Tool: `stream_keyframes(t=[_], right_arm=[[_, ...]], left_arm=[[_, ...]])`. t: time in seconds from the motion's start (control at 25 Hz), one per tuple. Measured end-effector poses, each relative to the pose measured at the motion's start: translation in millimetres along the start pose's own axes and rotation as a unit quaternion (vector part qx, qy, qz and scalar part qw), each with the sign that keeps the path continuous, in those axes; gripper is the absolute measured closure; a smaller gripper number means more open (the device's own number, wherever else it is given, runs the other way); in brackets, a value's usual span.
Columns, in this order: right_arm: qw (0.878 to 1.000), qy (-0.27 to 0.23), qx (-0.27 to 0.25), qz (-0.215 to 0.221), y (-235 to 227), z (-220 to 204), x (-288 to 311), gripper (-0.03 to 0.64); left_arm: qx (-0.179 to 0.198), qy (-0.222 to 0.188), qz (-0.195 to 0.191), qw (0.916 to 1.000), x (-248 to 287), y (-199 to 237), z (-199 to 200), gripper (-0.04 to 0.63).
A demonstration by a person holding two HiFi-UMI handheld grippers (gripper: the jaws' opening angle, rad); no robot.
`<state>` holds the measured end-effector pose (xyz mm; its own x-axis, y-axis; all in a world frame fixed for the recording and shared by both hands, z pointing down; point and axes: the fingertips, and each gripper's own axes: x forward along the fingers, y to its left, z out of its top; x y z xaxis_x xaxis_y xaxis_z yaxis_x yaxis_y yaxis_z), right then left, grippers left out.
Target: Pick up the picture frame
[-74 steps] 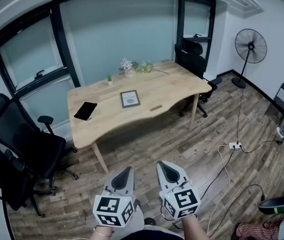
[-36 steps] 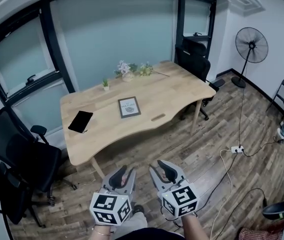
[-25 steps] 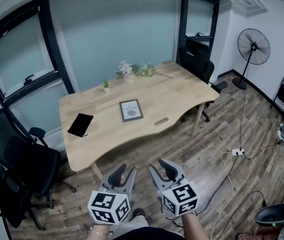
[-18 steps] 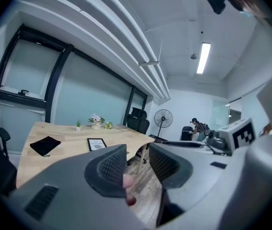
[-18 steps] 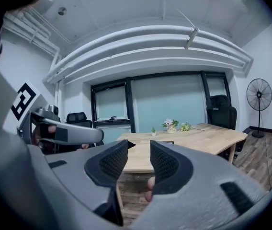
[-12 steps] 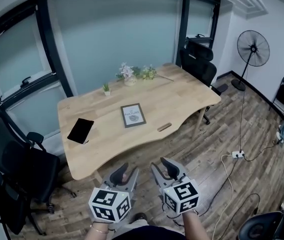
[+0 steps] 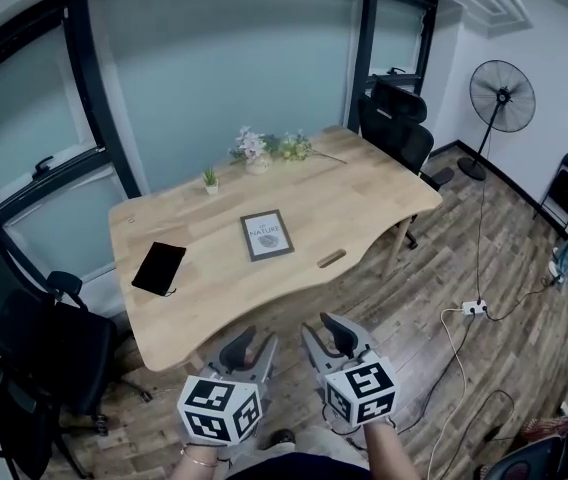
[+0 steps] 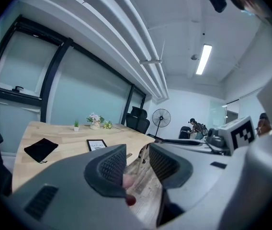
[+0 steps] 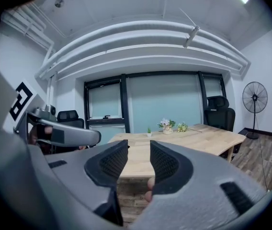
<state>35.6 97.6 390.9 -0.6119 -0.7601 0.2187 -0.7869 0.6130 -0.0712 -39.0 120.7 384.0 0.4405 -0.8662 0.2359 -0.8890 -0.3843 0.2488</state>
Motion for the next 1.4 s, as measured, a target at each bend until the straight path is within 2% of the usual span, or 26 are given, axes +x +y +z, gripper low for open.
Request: stream_keyframes(t=[0.56,1.4], right_arm=[[1.000,0.006,-0.008,-0.004,-5.5,5.9,29.0,0.497],[1.000,0.024,-0.007,-0.004,-62.3,8.2,110.3,0.497]], left_arm=[[-0.009,-0.001,-0.001,1.0000,17.0,24.2,6.6,0.453],[-0.021,0.013,0.005,0.9997,105.7,68.7,23.8,0.453]])
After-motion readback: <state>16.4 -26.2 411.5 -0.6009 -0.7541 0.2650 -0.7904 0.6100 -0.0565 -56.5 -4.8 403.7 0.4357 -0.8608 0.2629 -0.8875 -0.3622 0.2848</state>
